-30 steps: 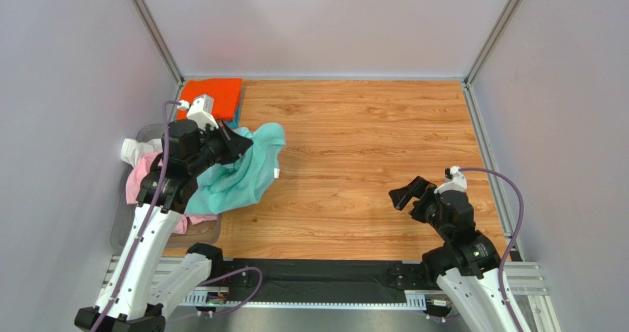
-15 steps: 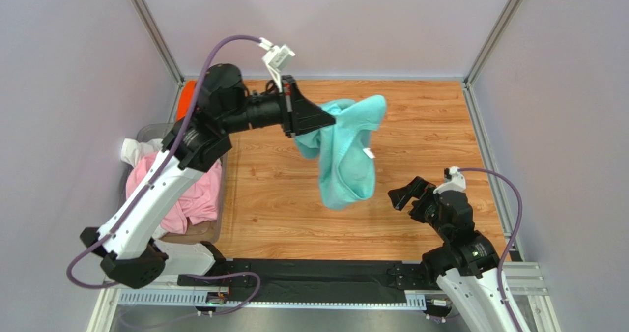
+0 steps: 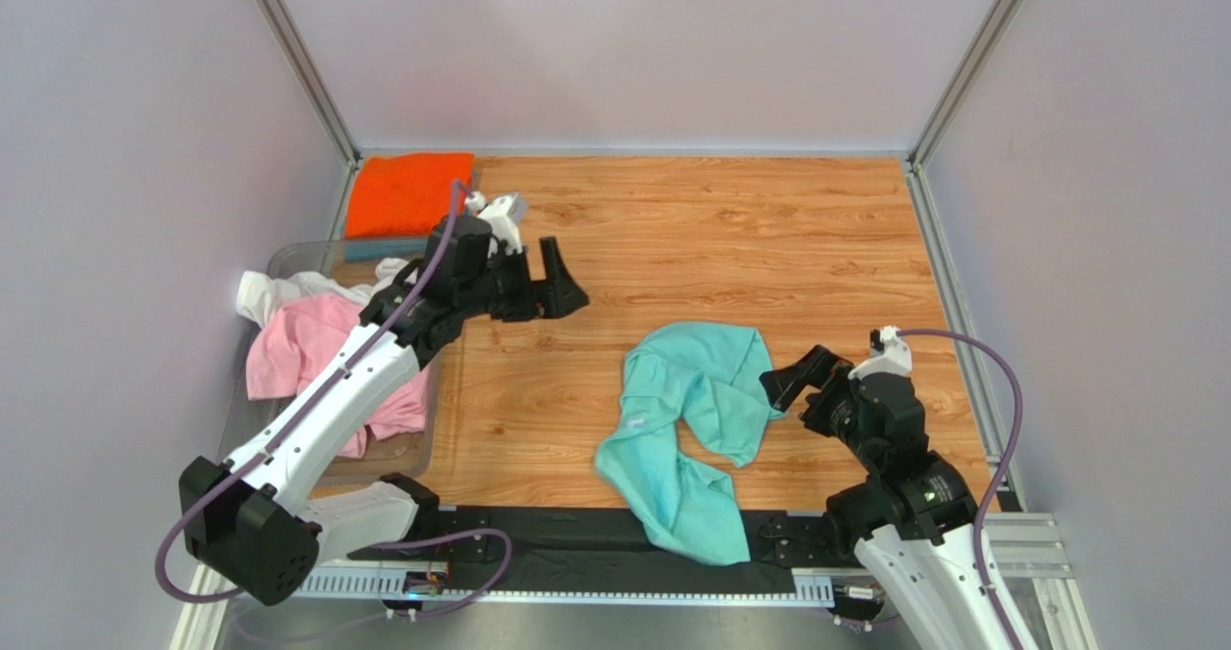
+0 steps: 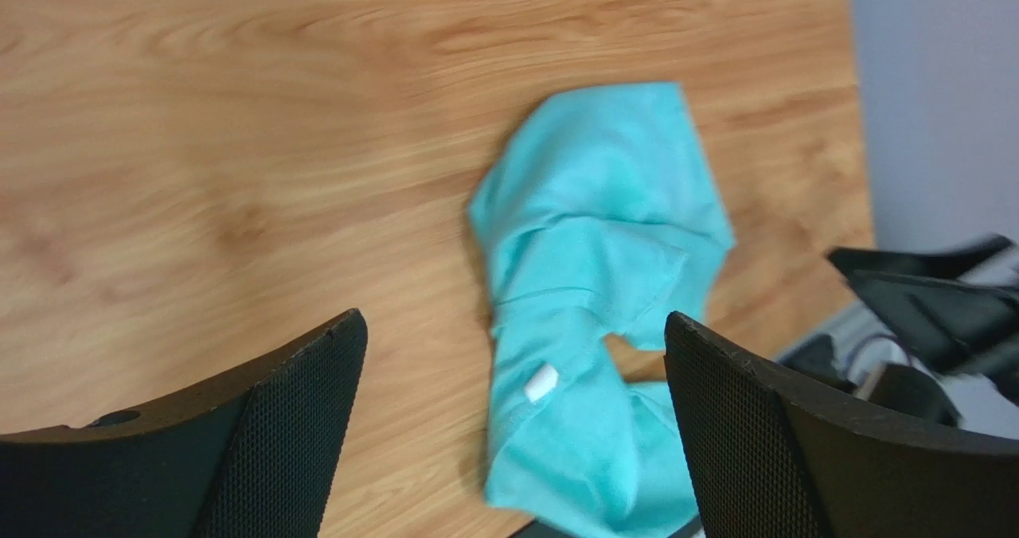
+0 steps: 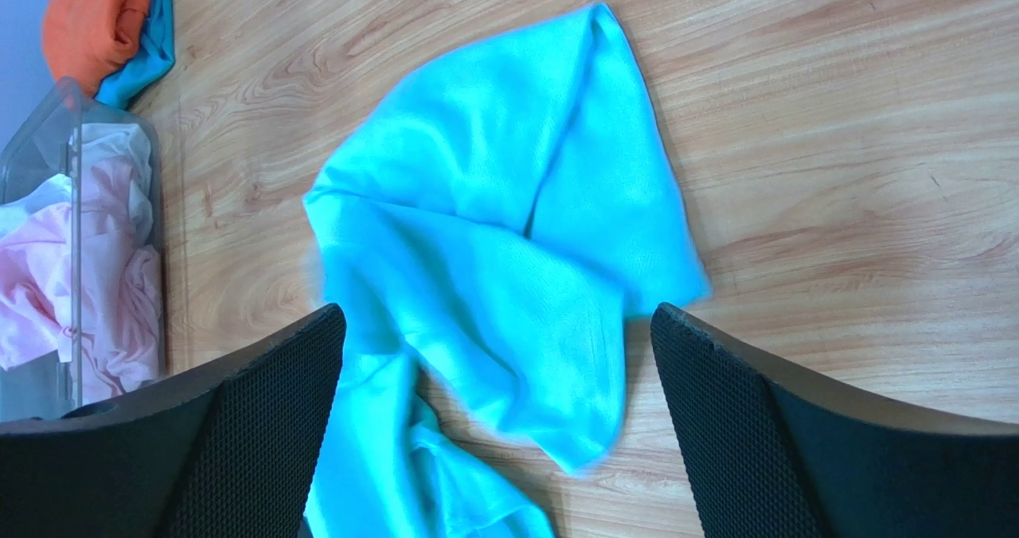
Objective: Fold and stack the t-shirts
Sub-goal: Move the tshirt to the center of the board, then flatten the tshirt out
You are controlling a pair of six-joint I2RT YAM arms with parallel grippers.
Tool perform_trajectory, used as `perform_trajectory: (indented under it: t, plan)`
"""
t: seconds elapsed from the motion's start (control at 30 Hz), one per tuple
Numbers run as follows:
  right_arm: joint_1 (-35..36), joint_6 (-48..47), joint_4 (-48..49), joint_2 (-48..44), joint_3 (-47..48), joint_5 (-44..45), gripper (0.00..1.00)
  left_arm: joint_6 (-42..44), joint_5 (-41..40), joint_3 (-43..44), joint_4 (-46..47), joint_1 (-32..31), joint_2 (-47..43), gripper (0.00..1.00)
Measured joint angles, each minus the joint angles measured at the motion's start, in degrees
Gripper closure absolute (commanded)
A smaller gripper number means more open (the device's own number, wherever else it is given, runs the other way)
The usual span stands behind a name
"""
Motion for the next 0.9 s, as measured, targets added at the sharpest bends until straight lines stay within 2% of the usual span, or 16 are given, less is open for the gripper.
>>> perform_trajectory:
  t: [0.07,0.13,0.3,0.63,0.8,0.9]
  plan:
    - [0.0,0.0,-0.1,0.9,0.0,0.3,0.00,-0.7,-2.8,-6.3,-0.9,3.2,-2.3,0.00]
    - [0.0,0.2,-0.1,2.0,0.0,0.4,0.00,-1.0,-3.0,-10.7,-1.0,3.5,-5.0,0.00]
    - [0.0,0.2,-0.1,5.1,0.0,0.3,0.00,-2.5,2.4,-22.0,3.5,2.5,-12.9,0.00]
    - [0.0,0.8,3.4,13.1,-1.7,-6.0,0.00,-10.4,8.2,-43.2,12.6,-12.3,-18.3,0.01]
    - [0.0,1.9,4.6,14.9,-3.6,-7.3,0.00,-14.0,8.4,-46.7,17.4,-16.7,-16.4,0.01]
    - [0.0,2.4,5.4,14.9,-4.0,-7.8,0.00,-16.0,8.8,-47.0,23.6,-18.1,-12.4,0.05]
